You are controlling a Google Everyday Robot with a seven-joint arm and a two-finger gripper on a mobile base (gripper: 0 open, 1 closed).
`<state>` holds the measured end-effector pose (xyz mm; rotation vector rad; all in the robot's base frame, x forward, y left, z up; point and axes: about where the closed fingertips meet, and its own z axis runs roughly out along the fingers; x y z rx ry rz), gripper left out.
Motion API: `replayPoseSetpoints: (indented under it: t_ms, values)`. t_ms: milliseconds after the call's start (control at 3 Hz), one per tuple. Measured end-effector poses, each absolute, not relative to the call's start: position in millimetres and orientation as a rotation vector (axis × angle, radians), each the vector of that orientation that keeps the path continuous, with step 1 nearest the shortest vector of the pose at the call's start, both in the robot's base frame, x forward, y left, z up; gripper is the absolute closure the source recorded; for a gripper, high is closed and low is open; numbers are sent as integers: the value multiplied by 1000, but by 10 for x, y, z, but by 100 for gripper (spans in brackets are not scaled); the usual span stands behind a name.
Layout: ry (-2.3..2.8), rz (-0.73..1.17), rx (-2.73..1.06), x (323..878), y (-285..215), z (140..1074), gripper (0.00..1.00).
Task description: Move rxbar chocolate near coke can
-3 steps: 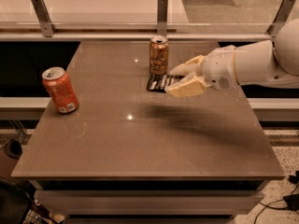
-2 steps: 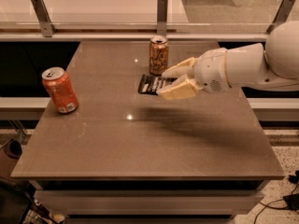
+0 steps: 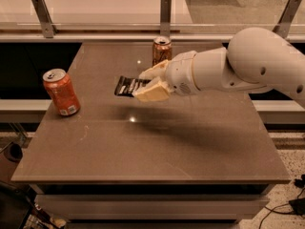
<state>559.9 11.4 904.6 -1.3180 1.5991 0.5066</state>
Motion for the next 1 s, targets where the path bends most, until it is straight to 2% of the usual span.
replayPoseSetpoints:
  t_ms: [1000]
  values:
    - [1579,478,-1348,5428,519,8959,100]
